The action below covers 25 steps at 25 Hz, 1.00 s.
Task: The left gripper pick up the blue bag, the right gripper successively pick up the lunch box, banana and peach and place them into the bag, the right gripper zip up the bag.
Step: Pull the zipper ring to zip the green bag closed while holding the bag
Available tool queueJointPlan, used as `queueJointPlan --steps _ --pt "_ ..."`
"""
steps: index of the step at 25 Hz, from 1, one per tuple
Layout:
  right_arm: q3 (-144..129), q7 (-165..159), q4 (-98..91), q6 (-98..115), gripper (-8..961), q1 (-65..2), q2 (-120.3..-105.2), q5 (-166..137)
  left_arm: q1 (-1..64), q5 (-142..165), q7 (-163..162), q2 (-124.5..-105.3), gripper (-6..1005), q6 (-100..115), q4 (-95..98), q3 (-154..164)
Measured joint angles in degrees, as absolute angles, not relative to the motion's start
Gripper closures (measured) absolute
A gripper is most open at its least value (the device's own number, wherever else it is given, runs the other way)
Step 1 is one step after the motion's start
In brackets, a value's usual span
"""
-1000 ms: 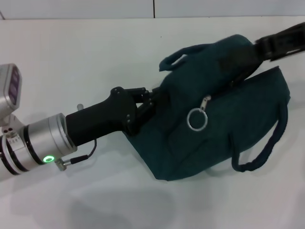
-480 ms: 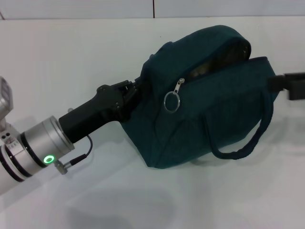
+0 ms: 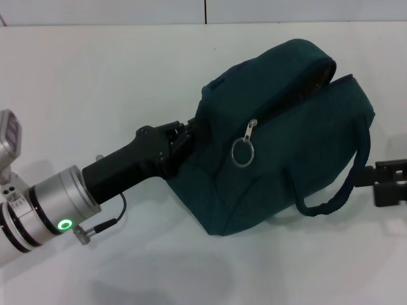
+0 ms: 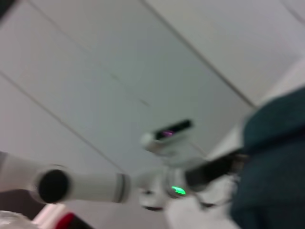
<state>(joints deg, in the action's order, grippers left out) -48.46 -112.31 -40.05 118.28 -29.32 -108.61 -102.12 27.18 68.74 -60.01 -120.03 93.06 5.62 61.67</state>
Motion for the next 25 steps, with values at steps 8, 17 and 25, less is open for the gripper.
queueJointPlan --steps 8,17,25 --pt "-48.97 -110.08 -40.05 111.07 212 -32.14 -108.78 -108.18 26.88 68.87 -60.2 -119.96 950 93.08 5.63 62.95" --pt "-48.56 -109.33 -40.24 106.01 213 -36.99 -108.59 -108.07 25.74 68.92 -60.2 -119.97 950 93.08 5.78 63.02" --pt "-48.46 -108.13 -40.49 101.98 213 -41.02 -109.34 -107.79 25.03 68.67 -59.73 -120.17 950 93.08 5.75 63.02"
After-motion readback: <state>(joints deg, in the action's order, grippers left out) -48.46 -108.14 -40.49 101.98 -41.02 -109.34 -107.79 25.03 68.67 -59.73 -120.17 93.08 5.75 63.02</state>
